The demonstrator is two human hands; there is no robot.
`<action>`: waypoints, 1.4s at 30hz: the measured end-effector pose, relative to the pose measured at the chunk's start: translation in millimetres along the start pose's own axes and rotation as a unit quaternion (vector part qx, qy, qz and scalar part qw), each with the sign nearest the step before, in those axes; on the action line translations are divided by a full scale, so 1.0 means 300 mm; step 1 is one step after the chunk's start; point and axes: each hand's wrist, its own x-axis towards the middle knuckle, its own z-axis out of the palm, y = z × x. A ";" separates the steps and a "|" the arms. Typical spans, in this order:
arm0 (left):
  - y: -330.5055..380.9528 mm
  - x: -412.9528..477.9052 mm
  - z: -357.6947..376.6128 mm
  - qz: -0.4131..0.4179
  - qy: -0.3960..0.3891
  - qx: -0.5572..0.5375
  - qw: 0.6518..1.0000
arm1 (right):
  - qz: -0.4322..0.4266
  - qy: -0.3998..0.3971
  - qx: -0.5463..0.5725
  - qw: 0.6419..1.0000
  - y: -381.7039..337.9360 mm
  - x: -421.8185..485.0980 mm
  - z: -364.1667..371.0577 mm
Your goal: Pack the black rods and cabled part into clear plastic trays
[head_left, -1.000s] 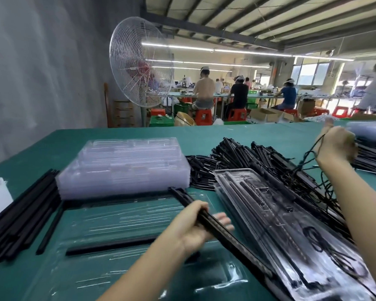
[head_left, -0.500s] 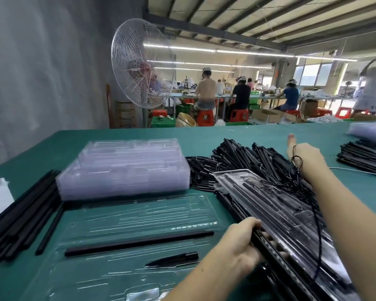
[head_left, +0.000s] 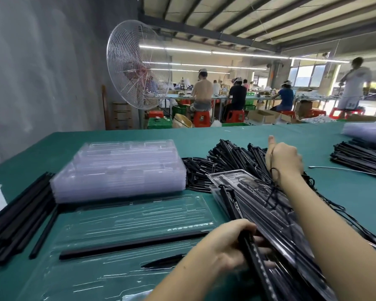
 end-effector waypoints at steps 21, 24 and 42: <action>0.228 0.108 -0.004 0.257 0.219 0.203 0.919 | -0.065 -0.017 -0.117 0.991 0.028 -0.120 0.011; 0.238 0.130 -0.001 0.254 0.241 0.259 0.900 | -0.086 0.001 -0.099 0.991 0.044 -0.113 0.013; 0.385 0.038 -0.042 0.295 0.335 0.532 0.720 | 0.084 -0.471 -0.113 0.871 0.213 0.058 -0.157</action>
